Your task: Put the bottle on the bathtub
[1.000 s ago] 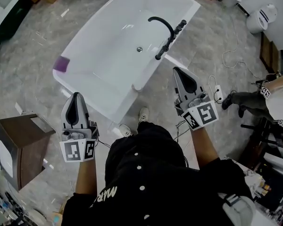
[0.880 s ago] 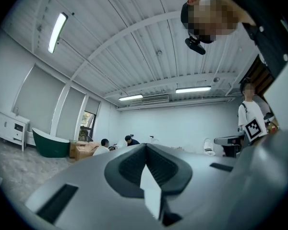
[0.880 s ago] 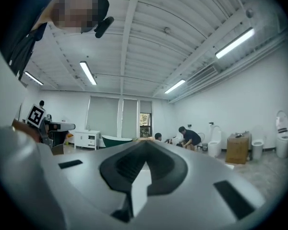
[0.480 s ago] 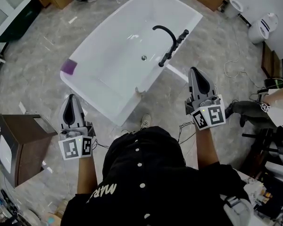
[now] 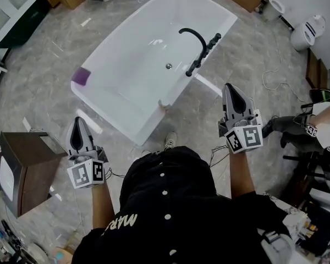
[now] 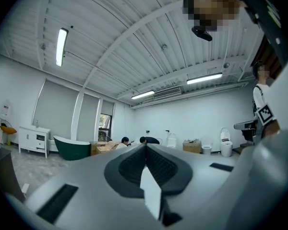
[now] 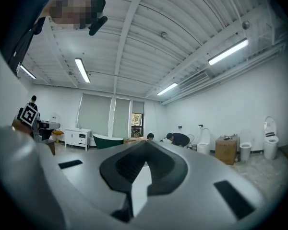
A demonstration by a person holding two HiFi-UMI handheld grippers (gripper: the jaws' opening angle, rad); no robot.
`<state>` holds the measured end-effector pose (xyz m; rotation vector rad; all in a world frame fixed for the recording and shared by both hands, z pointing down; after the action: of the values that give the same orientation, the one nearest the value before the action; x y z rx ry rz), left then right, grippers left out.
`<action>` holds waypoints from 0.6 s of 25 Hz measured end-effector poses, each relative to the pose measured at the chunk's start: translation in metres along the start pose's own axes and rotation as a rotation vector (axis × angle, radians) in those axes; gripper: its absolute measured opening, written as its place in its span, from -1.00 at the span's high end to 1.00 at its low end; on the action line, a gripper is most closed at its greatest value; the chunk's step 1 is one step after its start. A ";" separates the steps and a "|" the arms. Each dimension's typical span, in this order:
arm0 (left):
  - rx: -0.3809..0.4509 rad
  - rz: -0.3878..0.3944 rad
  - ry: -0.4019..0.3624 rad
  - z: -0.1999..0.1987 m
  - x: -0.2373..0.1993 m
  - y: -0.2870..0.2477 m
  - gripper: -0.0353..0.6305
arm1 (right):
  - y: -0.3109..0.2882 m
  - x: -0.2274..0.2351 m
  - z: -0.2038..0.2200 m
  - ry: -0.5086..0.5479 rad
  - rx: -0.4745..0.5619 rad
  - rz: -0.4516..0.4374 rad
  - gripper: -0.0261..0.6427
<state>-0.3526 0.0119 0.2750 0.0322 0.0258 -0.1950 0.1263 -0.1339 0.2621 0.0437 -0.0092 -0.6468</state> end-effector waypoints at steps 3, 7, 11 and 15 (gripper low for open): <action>0.002 0.012 -0.001 -0.006 0.007 -0.003 0.87 | -0.001 -0.002 0.003 0.002 -0.017 -0.006 0.92; 0.000 0.017 0.001 -0.003 0.013 -0.005 0.87 | -0.002 -0.002 0.008 0.005 -0.032 -0.017 0.92; 0.001 0.023 0.006 -0.005 0.012 -0.006 0.87 | -0.006 -0.005 0.009 0.019 -0.047 -0.016 0.92; 0.006 0.027 0.008 -0.009 0.012 -0.006 0.87 | -0.009 -0.006 0.008 0.008 -0.050 -0.024 0.92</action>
<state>-0.3418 0.0036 0.2657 0.0392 0.0329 -0.1685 0.1157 -0.1382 0.2699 -0.0014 0.0154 -0.6706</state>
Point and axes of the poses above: the fingertips, and each gripper's own axes: y backward along the fingers, x to its right, z out of its underside, the point moved 10 cm from there along y, backward along the fingers, and after that the axes turned 7 degrees about -z, right-handed, at the moved point
